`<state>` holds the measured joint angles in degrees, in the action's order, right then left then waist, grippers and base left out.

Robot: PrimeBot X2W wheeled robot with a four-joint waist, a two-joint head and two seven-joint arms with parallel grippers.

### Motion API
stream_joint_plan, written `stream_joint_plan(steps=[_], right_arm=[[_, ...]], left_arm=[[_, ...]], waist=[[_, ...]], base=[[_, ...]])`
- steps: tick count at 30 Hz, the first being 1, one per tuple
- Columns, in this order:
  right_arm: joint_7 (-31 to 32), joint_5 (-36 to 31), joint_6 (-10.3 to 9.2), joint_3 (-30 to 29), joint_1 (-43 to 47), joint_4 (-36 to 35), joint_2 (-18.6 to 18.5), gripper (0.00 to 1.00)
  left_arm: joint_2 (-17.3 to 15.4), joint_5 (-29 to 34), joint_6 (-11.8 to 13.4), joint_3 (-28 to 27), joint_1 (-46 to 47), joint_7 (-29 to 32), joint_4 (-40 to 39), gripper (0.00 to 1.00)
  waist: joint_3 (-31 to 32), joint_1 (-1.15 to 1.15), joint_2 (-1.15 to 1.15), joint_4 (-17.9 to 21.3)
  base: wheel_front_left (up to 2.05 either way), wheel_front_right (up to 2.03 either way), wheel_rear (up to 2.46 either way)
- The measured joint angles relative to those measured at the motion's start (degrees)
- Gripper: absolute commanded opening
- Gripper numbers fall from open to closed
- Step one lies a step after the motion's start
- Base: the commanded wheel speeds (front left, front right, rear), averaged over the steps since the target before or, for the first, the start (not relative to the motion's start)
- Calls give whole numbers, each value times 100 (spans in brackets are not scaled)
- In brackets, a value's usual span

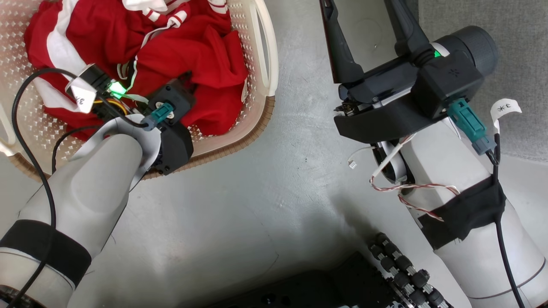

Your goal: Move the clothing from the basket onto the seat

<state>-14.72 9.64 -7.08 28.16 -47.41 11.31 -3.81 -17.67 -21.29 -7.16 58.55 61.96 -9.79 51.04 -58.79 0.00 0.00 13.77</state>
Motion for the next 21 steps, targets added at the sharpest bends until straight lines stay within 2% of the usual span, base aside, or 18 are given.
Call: stream_joint_plan(steps=[10, 21], right_arm=[[0, 19, -4, -103, 0, 264, 5, 100], [0, 100, 3, -280, 55, 770, 3, 100]], left_arm=[[135, -341, 0, -154, -41, -298, 175, 0], [452, -811, 0, -383, -375, -438, 250, 0]], waist=[[272, 0, 0, -109], [941, -1, 0, -359]], base=[[0, 0, 0], [0, 0, 0]])
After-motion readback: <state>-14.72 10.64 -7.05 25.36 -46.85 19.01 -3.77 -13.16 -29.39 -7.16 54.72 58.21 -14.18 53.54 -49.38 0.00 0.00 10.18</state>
